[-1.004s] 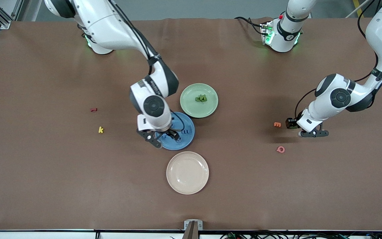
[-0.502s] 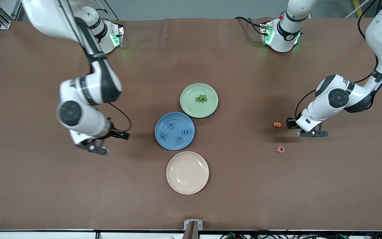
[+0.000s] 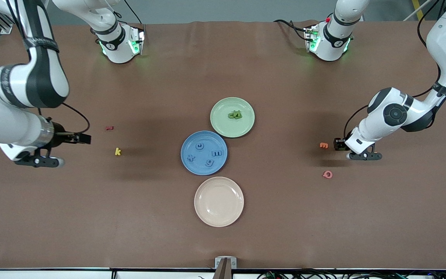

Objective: Sort letters by color into matching plates
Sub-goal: 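Grasp the green d with the left gripper while the right arm withdraws, then place the green d on the green plate with the left gripper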

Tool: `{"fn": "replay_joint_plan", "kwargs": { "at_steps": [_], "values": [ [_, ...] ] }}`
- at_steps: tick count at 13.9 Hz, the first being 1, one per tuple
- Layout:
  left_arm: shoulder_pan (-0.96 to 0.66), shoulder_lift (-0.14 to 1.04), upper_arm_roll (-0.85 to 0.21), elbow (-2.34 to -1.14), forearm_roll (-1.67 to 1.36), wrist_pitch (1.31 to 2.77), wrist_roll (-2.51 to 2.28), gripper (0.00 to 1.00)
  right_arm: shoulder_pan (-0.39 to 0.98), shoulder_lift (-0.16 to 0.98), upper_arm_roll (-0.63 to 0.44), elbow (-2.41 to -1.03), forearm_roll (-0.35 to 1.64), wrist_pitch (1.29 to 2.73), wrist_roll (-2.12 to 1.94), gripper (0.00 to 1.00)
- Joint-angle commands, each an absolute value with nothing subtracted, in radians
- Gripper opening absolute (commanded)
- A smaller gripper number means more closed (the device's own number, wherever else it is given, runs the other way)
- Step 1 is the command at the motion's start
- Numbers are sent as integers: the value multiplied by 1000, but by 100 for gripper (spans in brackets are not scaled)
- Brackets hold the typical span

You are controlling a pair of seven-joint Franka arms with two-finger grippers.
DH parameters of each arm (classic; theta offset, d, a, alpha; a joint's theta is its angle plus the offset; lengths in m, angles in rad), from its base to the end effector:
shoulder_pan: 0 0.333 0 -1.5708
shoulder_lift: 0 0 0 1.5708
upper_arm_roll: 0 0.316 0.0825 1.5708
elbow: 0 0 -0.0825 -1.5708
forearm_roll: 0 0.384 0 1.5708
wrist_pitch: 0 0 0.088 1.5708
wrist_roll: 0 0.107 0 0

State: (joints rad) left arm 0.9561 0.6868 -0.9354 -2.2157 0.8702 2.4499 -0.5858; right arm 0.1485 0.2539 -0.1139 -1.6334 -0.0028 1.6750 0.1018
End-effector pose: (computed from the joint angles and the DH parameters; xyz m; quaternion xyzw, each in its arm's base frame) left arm 0.5314 -0.0137 0.1783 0.9999 -0.0080 -0.0055 0.0141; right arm 0.6125 0.0266 0.4548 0.9938 -0.0328 -0.1038 0.0229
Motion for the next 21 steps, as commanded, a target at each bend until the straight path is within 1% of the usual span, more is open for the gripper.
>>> {"fn": "replay_joint_plan", "kwargs": {
  "at_steps": [1,3,4,5,6,9,11,15,17,19,21],
  "values": [
    [960,703,-931,-2214,897,2467,-594,37,114,262,-92,-1521,-35,1563,52,100],
    [960,706,-931,-2214,899,2467,-594,30,68,262,-92,-1465,-35,1510,2,100],
    [959,707,-931,-2214,899,2467,-594,23,48,262,-92,-1448,-37,1508,-23,100],
    [959,706,-931,-2214,899,2467,-592,11,26,264,-92,-1433,-37,1506,-41,100],
    [960,701,-931,-2214,899,2465,-589,2,11,264,-92,-1424,-38,1497,-43,100],
    [960,678,-952,-2204,899,2464,-586,0,-32,268,-89,-1378,-26,1442,-43,100],
    [962,660,-991,-2197,899,2457,-595,0,-23,275,-87,-1333,-35,1447,-34,100],
    [962,621,-1071,-2195,899,2444,-606,0,-32,275,-87,-1292,-26,1447,-40,100],
    [962,621,-1116,-2189,896,2415,-618,0,-31,273,-86,-1290,-20,1440,-37,100],
    [956,624,-1172,-2172,896,2346,-669,0,-28,265,-87,-1296,-18,1434,-29,100],
    [915,627,-1204,-2166,893,2300,-747,0,-31,262,-89,-1296,-17,1385,-29,100]
  ]
}}
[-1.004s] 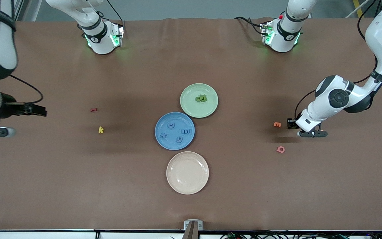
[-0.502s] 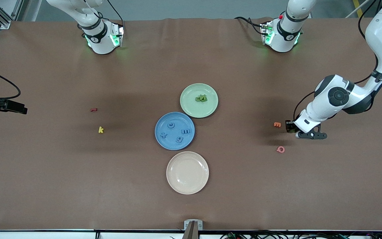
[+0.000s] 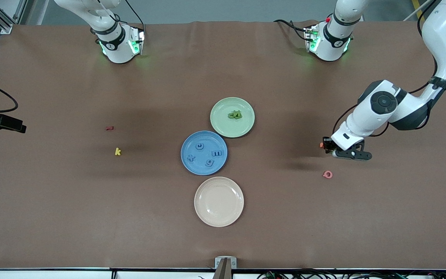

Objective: Sort letters by color into matching plates
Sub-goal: 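Place the green d on the green plate with the left gripper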

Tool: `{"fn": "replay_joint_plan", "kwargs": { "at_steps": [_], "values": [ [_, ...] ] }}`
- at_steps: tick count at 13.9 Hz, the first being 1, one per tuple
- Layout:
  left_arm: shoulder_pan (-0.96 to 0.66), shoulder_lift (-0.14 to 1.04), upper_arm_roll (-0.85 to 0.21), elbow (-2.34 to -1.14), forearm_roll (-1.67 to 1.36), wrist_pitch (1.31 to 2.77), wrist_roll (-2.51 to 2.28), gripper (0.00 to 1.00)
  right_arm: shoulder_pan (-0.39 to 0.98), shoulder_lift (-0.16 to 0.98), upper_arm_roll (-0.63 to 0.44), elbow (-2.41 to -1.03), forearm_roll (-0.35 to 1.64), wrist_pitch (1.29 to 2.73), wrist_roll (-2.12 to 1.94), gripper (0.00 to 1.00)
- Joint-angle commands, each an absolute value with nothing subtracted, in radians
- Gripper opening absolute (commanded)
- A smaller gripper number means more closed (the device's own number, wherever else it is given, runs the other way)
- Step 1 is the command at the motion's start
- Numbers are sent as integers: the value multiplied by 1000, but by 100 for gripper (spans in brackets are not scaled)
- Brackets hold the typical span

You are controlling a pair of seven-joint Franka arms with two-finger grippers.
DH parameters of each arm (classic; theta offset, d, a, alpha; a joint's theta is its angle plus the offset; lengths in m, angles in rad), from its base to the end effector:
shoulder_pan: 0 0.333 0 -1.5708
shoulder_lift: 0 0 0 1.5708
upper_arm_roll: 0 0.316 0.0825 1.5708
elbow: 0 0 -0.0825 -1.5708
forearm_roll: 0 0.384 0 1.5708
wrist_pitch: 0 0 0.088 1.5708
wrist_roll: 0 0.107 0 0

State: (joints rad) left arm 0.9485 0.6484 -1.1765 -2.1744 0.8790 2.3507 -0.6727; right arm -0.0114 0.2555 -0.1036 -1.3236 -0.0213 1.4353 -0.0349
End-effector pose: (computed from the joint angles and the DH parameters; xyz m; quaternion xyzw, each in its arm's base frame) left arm 0.5438 -0.1119 0.2624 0.9974 -0.0554 0.0459 0.0085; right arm 0.6124 -0.0647 0.5795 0.9964 -0.0399 -0.0727 0.0184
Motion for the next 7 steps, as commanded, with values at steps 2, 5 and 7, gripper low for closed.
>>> {"fn": "replay_joint_plan", "kwargs": {
  "at_steps": [2,5,7],
  "values": [
    [844,627,-1206,-2164,887,2286,-836,0,-32,252,-92,-1296,-18,1347,-29,100],
    [694,637,-1201,-2151,885,2270,-1035,0,-44,192,-89,-1348,-17,1348,-44,100],
    [597,663,-1190,-2135,885,2270,-1154,0,-40,141,-86,-1413,-17,1367,-43,100]
  ]
}}
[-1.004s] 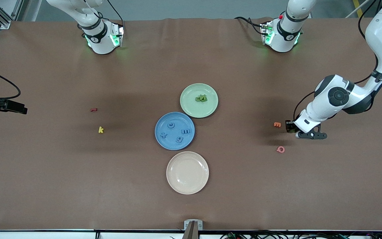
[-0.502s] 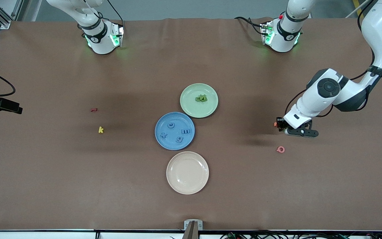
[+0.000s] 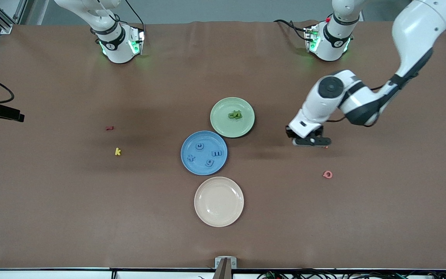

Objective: Sort letters by color into matching plates
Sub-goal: 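Place the green d on the green plate with the left gripper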

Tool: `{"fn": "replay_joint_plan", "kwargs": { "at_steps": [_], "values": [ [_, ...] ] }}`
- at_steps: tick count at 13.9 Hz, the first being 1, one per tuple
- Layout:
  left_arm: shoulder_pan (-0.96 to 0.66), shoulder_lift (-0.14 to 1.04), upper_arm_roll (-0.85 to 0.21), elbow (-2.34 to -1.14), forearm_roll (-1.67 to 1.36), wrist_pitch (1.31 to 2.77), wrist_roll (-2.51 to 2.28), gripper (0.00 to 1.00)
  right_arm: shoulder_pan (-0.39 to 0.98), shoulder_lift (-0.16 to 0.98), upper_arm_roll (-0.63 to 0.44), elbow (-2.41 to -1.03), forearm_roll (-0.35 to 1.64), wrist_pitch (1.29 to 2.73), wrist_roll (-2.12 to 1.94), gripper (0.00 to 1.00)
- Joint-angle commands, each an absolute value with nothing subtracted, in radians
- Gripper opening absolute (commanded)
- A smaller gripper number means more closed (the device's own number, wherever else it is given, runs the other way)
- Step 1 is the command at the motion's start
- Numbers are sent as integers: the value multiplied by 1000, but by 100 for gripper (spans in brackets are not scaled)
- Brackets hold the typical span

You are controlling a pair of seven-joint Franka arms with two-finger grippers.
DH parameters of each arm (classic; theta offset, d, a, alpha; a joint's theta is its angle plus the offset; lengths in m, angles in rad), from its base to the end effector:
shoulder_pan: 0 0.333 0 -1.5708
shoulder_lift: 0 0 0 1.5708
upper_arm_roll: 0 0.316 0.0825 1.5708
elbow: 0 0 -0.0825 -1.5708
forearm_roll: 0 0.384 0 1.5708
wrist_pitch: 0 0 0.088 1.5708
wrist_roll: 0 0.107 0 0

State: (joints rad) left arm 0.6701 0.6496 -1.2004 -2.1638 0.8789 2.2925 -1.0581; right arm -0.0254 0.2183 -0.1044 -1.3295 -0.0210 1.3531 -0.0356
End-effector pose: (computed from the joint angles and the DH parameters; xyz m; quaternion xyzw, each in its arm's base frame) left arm 0.4895 -0.2614 0.2674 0.9994 -0.0075 0.0344 0.0057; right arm 0.5919 -0.0725 0.5936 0.9939 -0.0480 -0.0980 0.0137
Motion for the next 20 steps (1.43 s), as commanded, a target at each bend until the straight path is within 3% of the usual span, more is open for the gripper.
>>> {"fn": "replay_joint_plan", "kwargs": {
  "at_steps": [1,5,9,12,14,15,19,20],
  "values": [
    [542,679,-1186,-2128,885,2270,-1234,0,-38,129,-86,-1431,-15,1376,-43,100],
    [332,684,-1117,-2073,884,2270,-1434,0,-28,71,-83,-1482,-15,1405,-43,100],
    [68,705,-965,-1965,867,2270,-1606,1,-8,-29,-84,-1595,-15,1457,-32,100],
    [-81,744,-872,-1856,818,2270,-1669,2,-6,-57,-84,-1600,-15,1444,-31,100],
    [-184,749,-795,-1804,760,2270,-1677,10,-8,-80,-83,-1598,-15,1422,-31,100],
    [-228,752,-758,-1775,721,2270,-1689,22,-9,-90,-84,-1598,-17,1424,-31,100],
    [-330,750,-655,-1707,638,2270,-1694,100,-11,-98,-87,-1597,-17,1440,-40,100],
    [-327,749,-652,-1704,638,2270,-1687,100,-8,-100,-86,-1595,-17,1440,-40,100]
  ]
}}
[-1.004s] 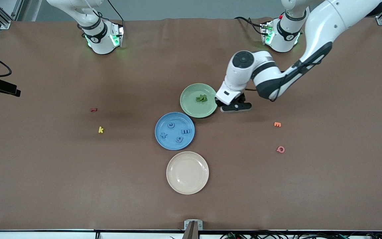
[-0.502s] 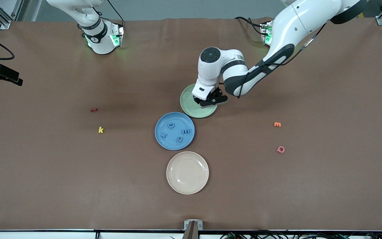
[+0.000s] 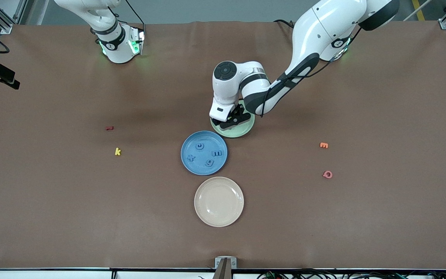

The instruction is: Sort letters by color into matching plates

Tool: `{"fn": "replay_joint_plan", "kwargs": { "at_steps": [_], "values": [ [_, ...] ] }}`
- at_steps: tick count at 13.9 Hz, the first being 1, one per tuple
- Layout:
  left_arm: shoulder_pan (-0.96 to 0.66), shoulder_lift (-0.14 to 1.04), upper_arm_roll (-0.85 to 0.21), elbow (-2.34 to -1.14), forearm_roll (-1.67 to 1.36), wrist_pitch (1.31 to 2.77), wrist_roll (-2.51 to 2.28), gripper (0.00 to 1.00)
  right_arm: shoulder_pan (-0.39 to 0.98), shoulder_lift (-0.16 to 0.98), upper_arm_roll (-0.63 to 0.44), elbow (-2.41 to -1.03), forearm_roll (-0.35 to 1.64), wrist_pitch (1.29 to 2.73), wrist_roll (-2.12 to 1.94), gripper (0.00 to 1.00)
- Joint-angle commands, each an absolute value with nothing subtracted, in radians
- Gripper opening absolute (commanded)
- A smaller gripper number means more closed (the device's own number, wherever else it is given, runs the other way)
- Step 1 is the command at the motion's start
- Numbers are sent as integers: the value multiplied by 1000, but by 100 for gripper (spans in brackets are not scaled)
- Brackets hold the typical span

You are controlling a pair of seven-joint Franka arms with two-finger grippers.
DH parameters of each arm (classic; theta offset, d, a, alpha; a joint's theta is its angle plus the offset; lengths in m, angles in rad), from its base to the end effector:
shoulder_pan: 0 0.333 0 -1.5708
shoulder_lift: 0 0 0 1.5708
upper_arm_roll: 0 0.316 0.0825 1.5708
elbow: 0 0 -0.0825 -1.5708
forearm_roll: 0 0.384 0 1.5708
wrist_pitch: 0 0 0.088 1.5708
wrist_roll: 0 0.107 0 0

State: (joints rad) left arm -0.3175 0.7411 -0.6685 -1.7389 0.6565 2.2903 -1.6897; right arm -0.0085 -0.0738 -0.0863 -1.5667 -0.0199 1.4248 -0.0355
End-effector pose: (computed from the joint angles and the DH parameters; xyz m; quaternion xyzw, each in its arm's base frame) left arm 0.4133 -0.5203 0.2217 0.9802 0.1959 0.0297 0.0057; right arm 0.5133 -0.0531 0.6535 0.9989 -0.0305 -0.0345 0.0045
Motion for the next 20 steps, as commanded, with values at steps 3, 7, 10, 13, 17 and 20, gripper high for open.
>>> {"fn": "replay_joint_plan", "kwargs": {
  "at_steps": [3,7,10,13,17,20],
  "values": [
    [-308,736,-643,-1669,646,2214,-1680,100,-8,-110,-84,-1597,-18,1454,-43,100],
    [-229,717,-637,-1575,641,2085,-1584,100,-11,-113,-86,-1598,-17,1477,-43,100],
    [-157,687,-638,-1554,641,2030,-1464,100,-11,-118,-87,-1600,-17,1477,-43,100],
    [-97,687,-638,-1482,640,1935,-1366,100,-12,-120,-87,-1606,-3,1477,-38,100],
    [-8,669,-640,-1445,640,1861,-1195,100,-14,-121,-89,-1606,3,1479,-38,100],
    [49,654,-640,-1440,638,1844,-1093,100,-14,-121,-89,-1608,3,1471,-31,100]
  ]
}}
